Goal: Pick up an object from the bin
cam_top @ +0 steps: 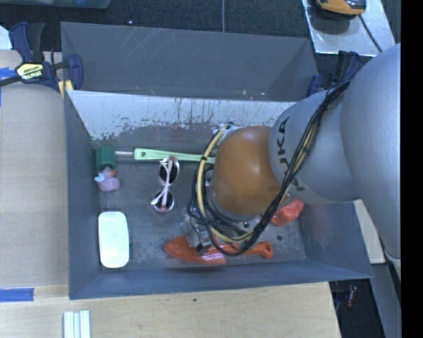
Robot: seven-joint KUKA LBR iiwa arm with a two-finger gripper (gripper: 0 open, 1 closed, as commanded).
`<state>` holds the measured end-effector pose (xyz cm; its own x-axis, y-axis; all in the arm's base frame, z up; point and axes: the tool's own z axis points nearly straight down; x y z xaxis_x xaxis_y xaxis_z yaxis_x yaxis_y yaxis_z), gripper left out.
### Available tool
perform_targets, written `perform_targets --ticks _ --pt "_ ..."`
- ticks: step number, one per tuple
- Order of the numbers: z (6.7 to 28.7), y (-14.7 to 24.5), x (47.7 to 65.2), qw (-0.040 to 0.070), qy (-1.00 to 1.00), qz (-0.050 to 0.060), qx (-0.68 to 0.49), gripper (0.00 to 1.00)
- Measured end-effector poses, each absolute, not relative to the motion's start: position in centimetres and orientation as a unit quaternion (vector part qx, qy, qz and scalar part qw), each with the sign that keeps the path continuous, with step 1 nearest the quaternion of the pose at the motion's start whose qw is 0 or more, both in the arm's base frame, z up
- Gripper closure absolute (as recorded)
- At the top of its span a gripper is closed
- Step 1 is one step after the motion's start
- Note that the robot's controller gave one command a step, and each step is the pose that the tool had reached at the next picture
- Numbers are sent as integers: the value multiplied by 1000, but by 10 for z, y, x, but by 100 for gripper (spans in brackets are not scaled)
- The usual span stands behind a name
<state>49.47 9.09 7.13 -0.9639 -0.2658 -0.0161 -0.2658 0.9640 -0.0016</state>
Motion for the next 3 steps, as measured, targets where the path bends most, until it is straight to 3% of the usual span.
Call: perform_targets --ticks 1,2,3 --pt "71 91 495 8 991 0 -134 100" --pt "95 99 504 7 994 0 -113 100" --pt "82 76 511 8 991 0 -137 100"
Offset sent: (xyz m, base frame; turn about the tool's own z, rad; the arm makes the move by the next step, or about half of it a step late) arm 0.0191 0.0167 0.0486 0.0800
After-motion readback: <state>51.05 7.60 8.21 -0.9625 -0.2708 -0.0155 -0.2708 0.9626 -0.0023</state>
